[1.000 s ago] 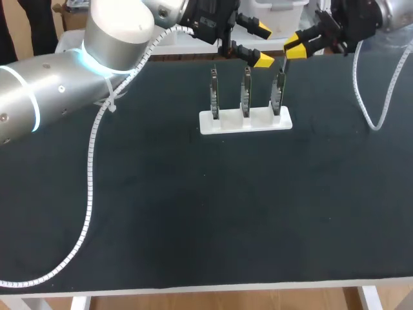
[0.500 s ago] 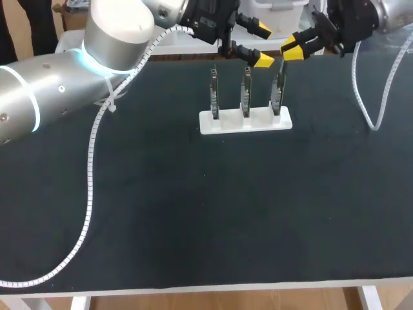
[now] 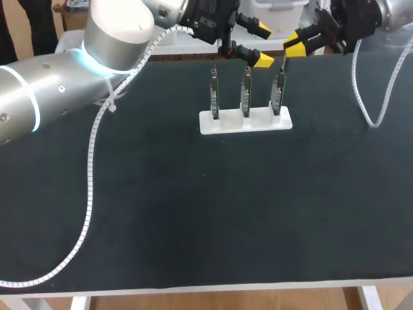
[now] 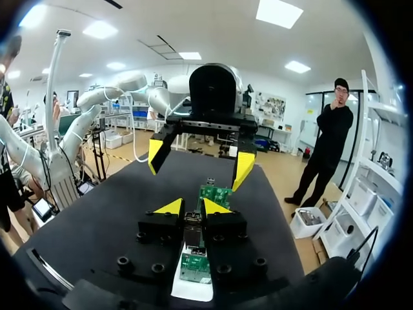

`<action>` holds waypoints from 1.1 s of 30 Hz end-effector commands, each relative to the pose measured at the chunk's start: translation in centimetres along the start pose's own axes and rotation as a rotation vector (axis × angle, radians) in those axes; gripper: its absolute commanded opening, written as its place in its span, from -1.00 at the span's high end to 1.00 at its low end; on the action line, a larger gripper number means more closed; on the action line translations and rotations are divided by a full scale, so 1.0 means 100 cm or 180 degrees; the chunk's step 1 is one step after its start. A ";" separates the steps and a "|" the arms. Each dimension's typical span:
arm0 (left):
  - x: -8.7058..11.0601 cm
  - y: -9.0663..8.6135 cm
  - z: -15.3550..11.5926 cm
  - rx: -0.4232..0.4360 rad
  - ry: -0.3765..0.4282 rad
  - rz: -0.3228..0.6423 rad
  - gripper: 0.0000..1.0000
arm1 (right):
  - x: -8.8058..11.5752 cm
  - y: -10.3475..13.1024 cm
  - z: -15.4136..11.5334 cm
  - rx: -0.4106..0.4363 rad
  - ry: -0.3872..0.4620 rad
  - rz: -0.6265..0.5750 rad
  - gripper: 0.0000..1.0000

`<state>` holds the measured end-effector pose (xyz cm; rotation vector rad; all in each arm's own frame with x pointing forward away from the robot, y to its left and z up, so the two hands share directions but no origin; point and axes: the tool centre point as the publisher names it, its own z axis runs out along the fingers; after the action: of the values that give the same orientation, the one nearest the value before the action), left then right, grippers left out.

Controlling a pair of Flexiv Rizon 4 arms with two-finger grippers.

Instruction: Pick up the optical module with the left hand, and insert it into the network port with the right hand.

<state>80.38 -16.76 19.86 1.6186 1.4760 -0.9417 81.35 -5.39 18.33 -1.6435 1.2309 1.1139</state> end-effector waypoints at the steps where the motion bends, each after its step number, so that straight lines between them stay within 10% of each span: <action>1: -0.001 0.002 0.001 0.0013 0.0016 -0.0005 -1.00 | 0.003 0.000 0.002 0.0007 -0.0006 0.0013 1.00; 33: -0.001 0.002 0.001 0.0013 0.0016 -0.0005 -1.00 | 0.006 -0.007 0.003 0.0021 -0.0011 0.0036 1.00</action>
<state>80.38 -16.75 19.86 1.6186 1.4760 -0.9417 81.76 -5.12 17.80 -1.6284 1.2441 1.1130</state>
